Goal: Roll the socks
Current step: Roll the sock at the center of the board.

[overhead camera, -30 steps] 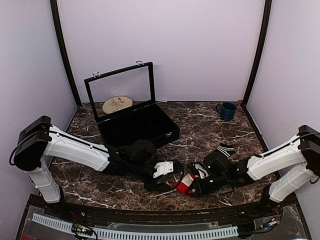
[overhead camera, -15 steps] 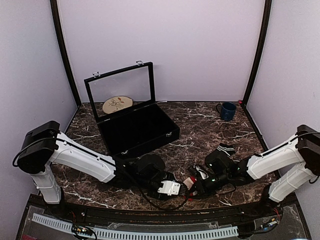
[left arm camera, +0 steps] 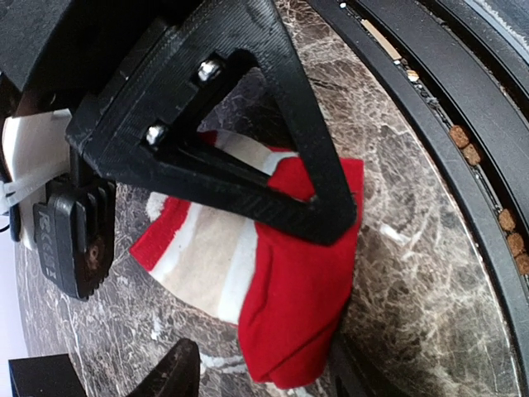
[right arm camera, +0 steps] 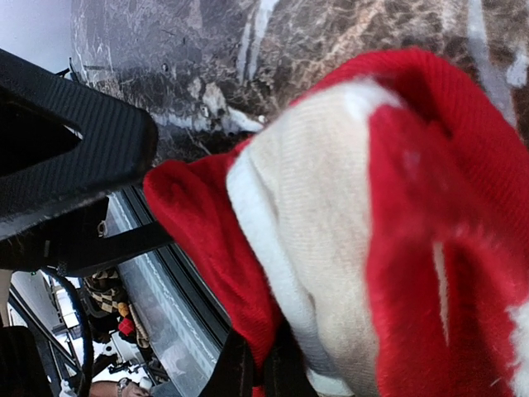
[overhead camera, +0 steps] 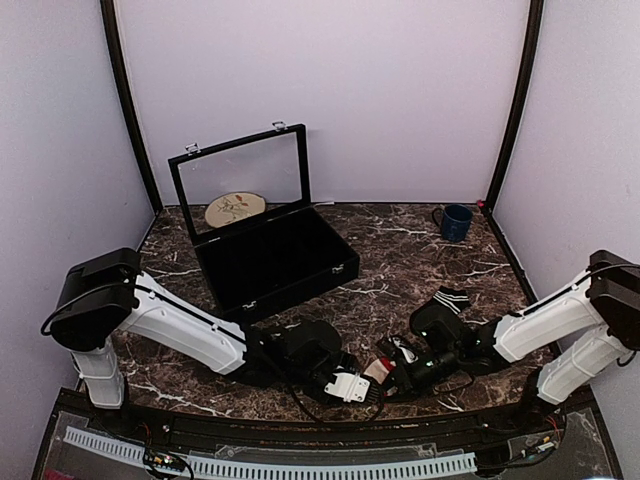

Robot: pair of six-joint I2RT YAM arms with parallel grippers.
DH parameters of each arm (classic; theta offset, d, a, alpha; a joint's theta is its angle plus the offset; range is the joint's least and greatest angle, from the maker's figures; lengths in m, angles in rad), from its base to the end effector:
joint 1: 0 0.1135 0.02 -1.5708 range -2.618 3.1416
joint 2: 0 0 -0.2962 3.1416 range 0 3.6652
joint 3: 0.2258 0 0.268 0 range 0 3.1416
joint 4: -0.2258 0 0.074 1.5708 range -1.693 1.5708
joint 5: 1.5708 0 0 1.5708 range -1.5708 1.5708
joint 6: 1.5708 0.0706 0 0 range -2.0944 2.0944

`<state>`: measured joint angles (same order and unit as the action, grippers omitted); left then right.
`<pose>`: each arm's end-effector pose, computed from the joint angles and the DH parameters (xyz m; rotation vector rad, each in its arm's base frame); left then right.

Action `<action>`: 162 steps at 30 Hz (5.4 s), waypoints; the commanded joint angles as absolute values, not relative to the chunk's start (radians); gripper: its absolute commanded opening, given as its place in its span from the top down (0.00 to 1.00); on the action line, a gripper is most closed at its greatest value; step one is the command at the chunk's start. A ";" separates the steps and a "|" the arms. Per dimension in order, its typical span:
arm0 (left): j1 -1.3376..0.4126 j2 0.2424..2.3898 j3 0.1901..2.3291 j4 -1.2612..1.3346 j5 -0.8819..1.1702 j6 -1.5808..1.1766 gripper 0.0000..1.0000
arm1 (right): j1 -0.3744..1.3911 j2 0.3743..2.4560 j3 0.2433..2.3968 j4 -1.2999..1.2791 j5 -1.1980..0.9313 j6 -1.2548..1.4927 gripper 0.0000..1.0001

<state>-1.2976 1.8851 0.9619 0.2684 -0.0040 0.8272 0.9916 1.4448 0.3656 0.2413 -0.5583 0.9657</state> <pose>0.1167 -0.4156 0.1350 1.9534 1.0911 -0.2527 0.1047 0.2285 0.1059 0.3420 -2.7778 -1.3310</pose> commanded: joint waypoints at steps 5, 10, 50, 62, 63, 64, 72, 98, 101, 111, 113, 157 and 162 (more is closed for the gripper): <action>-1.310 1.908 1.000 0.249 -0.023 0.874 0.53 | 0.976 1.441 0.341 0.285 -0.588 0.979 1.00; -1.317 1.899 0.974 0.226 -0.030 0.887 0.53 | 0.971 1.437 0.332 0.294 -0.600 0.983 1.00; -1.327 2.031 1.096 -0.070 0.060 0.885 0.94 | 0.950 1.468 0.363 0.214 -0.615 0.911 0.93; -1.299 2.075 1.246 -0.366 0.204 0.795 0.96 | 0.938 1.441 0.485 -0.045 -0.499 0.756 0.76; -1.295 2.075 1.258 -0.388 0.217 0.785 0.96 | 0.937 1.436 0.490 -0.060 -0.487 0.747 0.76; -1.291 2.076 1.270 -0.411 0.227 0.774 0.96 | 0.934 1.429 0.495 -0.074 -0.474 0.740 0.75; -1.252 2.115 1.400 -0.644 0.359 0.656 0.96 | 0.928 1.330 0.493 -0.155 -0.357 0.702 0.72; -1.061 2.364 1.801 -0.967 0.661 0.525 0.98 | 1.025 1.048 0.440 -0.309 -0.014 0.636 0.68; -1.016 2.391 1.836 -0.979 0.665 0.523 0.98 | 1.083 1.083 0.476 -0.311 0.029 0.622 0.68; -0.942 2.416 1.881 -1.002 0.733 0.534 0.99 | 1.253 1.235 0.631 -0.351 0.216 0.511 0.68; -0.942 2.425 1.880 -1.003 0.772 0.533 0.99 | 1.288 1.281 0.671 -0.362 0.254 0.463 0.68; -0.885 2.447 1.893 -1.021 0.937 0.532 0.99 | 1.285 1.714 0.890 -0.318 0.445 -0.072 0.67; -0.884 2.447 1.894 -1.017 0.937 0.531 0.99 | 1.276 1.729 0.899 -0.322 0.419 -0.080 0.75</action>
<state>-0.8898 2.4443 1.8961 -0.9977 0.9234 0.5262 1.2873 1.7012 0.8806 -0.3302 0.4511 -0.0700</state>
